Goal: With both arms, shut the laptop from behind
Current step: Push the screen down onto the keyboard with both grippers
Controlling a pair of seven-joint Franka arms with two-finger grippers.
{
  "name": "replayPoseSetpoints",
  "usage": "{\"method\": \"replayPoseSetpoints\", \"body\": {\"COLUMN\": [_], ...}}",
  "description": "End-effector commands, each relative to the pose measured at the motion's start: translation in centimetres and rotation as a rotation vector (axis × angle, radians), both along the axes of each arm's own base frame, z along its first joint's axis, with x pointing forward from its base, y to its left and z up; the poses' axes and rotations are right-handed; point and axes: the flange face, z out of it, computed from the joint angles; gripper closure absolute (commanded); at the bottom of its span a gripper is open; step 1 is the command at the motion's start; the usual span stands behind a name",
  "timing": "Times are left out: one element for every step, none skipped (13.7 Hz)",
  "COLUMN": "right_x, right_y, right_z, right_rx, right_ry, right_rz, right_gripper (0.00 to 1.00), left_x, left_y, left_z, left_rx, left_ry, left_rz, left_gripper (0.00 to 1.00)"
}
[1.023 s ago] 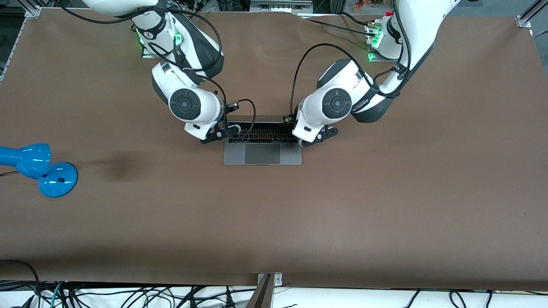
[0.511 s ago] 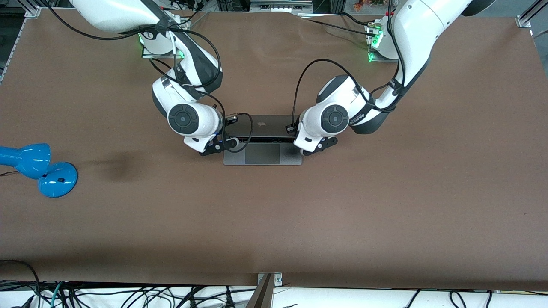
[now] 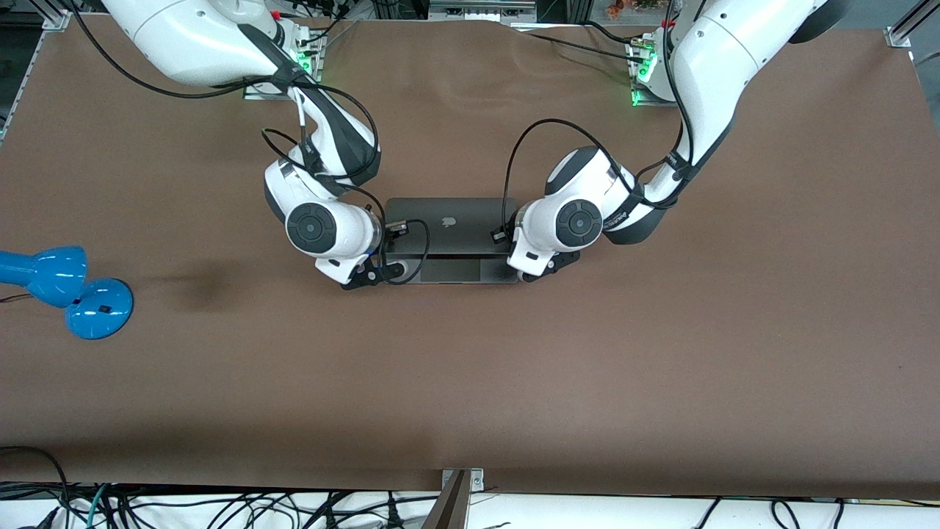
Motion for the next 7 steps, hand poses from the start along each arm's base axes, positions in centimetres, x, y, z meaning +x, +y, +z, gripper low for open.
{"method": "replayPoseSetpoints", "body": {"right_x": [1.4,1.7,1.8,1.9,1.9,2.1,2.0], "right_y": [0.3,0.3,0.3,0.4,0.6,0.4,0.6], "right_z": [-0.4,-0.6,-1.4,-2.1,-2.8,-3.6,-4.4], "right_rx": [-0.005,-0.004,0.002,0.011,0.021,0.025,0.025], "right_ry": [-0.050,-0.067,-0.070,-0.073,-0.075,-0.079,-0.081], "right_rz": [0.018,0.021,0.019,0.015,0.012,0.006,0.012], "right_gripper": [1.00,1.00,1.00,1.00,1.00,1.00,1.00], "left_x": [1.1,1.1,1.2,1.1,1.5,1.5,1.6], "left_y": [-0.3,-0.4,-0.3,-0.4,-0.5,-1.0,-1.0], "left_z": [-1.0,-1.3,-1.6,-2.3,-2.5,-2.9,-3.4], "left_rx": [0.005,0.001,0.007,0.022,0.030,0.034,0.036], "left_ry": [-0.014,-0.016,-0.024,-0.024,-0.035,-0.035,-0.031], "left_rz": [-0.001,0.001,0.005,0.003,0.008,0.005,0.005], "left_gripper": [1.00,1.00,1.00,1.00,1.00,1.00,1.00]}}
